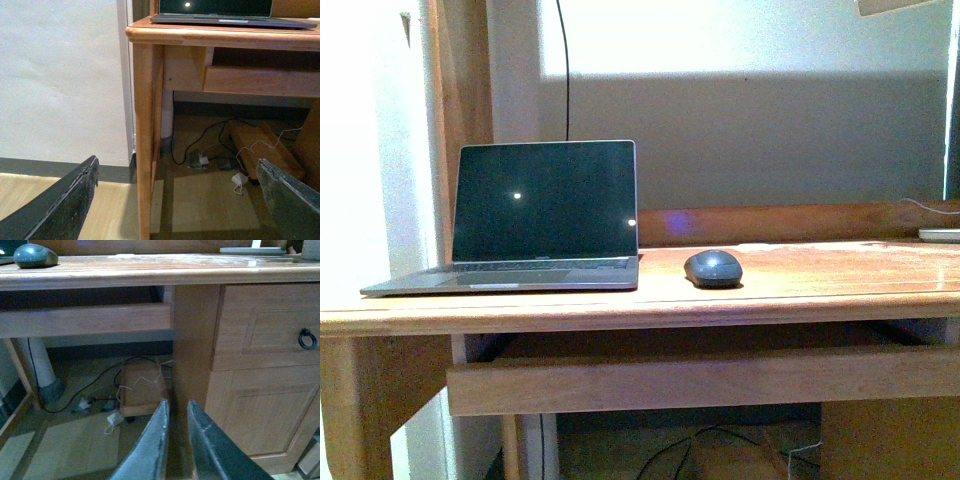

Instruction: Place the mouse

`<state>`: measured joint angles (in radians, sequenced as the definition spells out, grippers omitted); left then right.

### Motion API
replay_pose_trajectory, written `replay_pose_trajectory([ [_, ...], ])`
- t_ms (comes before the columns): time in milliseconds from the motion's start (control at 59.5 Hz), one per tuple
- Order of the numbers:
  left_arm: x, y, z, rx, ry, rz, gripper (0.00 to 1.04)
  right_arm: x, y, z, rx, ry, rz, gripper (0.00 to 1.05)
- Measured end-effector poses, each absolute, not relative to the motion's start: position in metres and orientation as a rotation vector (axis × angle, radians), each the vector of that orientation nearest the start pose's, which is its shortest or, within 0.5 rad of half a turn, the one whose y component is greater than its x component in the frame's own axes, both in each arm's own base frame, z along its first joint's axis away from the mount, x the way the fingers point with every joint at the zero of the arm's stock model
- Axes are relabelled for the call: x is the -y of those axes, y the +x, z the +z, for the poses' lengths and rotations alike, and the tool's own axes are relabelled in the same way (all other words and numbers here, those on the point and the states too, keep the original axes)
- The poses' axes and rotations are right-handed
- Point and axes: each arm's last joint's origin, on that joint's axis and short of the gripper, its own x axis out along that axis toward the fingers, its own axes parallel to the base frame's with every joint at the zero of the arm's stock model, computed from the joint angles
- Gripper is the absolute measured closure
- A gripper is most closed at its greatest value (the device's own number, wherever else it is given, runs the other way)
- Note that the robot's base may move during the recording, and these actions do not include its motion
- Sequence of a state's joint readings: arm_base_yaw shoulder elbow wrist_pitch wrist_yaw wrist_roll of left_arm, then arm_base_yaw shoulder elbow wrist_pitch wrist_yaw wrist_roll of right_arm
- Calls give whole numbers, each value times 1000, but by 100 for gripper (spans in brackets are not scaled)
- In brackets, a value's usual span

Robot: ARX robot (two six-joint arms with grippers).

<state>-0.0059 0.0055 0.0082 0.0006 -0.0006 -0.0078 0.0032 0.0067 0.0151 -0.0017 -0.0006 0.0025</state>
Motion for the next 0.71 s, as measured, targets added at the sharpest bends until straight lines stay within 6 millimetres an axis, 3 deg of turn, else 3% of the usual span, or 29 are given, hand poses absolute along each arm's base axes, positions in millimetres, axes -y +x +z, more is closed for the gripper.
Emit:
replay_pose_trajectory([
  [386,1,98,166,3,-8,-5,8,0,97,168,7,3,4,6],
  [706,1,98,166,3,-8,-5,8,0,97,168,7,3,4,7],
])
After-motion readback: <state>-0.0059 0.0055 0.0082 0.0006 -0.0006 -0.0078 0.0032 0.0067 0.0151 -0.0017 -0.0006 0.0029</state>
